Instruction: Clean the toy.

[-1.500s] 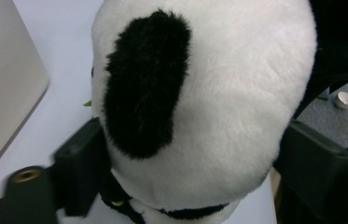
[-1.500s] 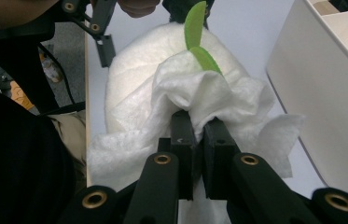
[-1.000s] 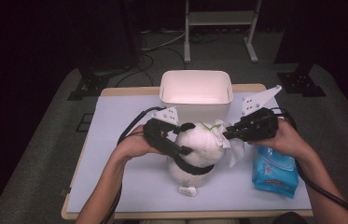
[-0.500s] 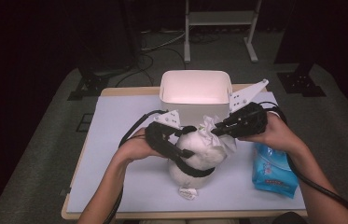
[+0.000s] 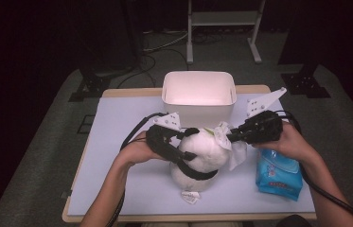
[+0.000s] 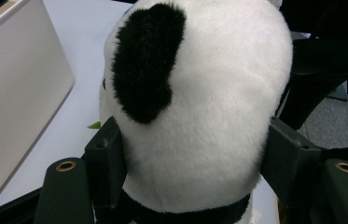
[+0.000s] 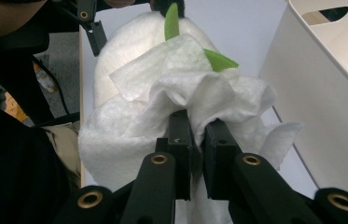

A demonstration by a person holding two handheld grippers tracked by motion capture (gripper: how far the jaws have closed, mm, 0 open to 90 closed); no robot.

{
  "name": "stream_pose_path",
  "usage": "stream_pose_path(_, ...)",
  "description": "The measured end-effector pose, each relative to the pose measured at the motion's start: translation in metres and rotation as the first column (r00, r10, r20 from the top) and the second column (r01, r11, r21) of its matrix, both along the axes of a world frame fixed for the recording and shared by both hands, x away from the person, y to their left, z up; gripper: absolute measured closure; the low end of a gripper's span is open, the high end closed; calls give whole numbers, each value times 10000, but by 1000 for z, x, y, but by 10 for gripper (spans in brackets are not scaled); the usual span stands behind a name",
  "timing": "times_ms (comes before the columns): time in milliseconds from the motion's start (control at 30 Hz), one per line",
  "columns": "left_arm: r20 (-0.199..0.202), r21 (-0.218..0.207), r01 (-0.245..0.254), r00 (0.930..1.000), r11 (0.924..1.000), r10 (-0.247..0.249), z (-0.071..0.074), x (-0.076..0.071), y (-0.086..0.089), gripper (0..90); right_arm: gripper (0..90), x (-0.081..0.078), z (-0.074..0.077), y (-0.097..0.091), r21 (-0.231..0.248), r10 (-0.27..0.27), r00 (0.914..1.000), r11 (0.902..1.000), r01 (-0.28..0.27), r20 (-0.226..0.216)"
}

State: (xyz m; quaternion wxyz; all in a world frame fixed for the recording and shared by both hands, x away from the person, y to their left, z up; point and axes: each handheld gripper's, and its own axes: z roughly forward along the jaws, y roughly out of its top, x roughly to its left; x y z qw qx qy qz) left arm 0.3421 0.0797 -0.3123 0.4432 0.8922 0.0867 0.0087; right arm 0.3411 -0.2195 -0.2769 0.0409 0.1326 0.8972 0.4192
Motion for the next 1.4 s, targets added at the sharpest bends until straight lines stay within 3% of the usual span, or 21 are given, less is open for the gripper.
stream_pose_path(267, -61, 17, -74, 10000, 10000, 74, -1, 3, 4, 317, 825, -2, -11, -13, -109, -342, 9993, 9994, 340, -174)
stream_pose_path(500, -102, 23, -159, 9998, 9999, 159, 0, 3, 3, 313, 827, -3, -4, -11, -149, -282, 9996, 9995, 282, -19)
stream_pose_path(800, 44, 188, -20, 10000, 9998, 20, 4, 2, -6, 312, 829, -4, 20, 10, -268, 257, 9992, 9993, -249, 311)
stream_pose_path(1033, 155, 328, 158, 9997, 9993, -164, 6, 1, -16, 311, 829, -3, 35, 36, -703, 732, 9957, 9951, -691, 575)
stream_pose_path(1200, 65, 320, 113, 9999, 9994, -115, 4, 1, -16, 309, 828, 0, 35, 44, -1089, 723, 9965, 9918, -673, 425)
stream_pose_path(1400, 34, 283, 177, 9998, 9994, -178, 2, 1, -19, 294, 826, 0, 28, 39, -1189, 674, 9975, 9908, -645, 210)
